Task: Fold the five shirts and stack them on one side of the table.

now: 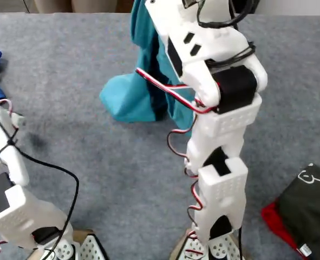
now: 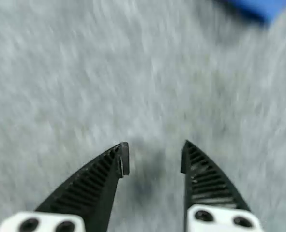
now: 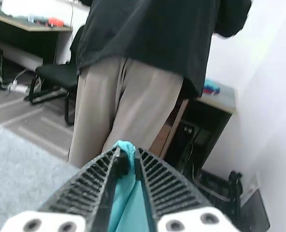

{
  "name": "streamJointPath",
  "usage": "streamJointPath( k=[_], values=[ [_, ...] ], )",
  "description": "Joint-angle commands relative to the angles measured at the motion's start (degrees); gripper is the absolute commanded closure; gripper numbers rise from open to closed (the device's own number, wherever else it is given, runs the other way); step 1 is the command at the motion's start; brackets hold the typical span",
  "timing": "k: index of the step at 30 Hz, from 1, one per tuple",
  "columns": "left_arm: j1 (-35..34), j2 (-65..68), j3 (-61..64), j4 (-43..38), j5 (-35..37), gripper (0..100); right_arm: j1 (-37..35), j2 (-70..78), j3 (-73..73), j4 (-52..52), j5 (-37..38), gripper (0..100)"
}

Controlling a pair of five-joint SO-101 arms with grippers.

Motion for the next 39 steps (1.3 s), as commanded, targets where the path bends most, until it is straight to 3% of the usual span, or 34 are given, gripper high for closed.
streamJointPath(
  k=[1,4,10,13,16,21,25,29,33,39],
  values=[
    [9.67,-0.92,-6.24,10.37,-2.73,78,0.22,4.00,-1.63,0.00,0.09,99.4],
    [16.79,-0.92,-8.44,14.68,-5.19,77,-0.57,10.59,-1.63,-0.97,0.18,99.4],
    [16.53,-0.92,-8.70,15.21,-7.56,78,-0.40,30.02,-1.89,-14.33,0.26,99.4],
    [20.66,-0.92,-7.65,15.74,-8.09,78,1.71,38.46,-1.98,-22.24,3.34,99.4],
    [26.29,-1.01,-5.80,16.00,-9.76,78,4.44,42.68,-2.07,-22.86,7.56,99.4],
    [34.20,-6.29,-1.32,14.59,-10.73,78,11.65,45.32,-1.89,-25.41,7.74,99.4],
    [42.55,-13.67,6.33,8.79,-13.01,78,16.48,47.08,-1.80,-25.49,7.65,99.4],
    [48.09,-18.59,14.24,-2.37,-12.92,78,20.18,50.07,-1.89,-25.41,7.38,99.4],
    [50.37,-18.07,17.23,-10.81,-12.66,77,23.25,52.97,-1.89,-25.32,3.60,99.4],
    [56.26,-14.02,15.82,-16.53,-12.66,78,25.63,56.40,-1.89,-25.93,-0.35,99.4]
  ],
)
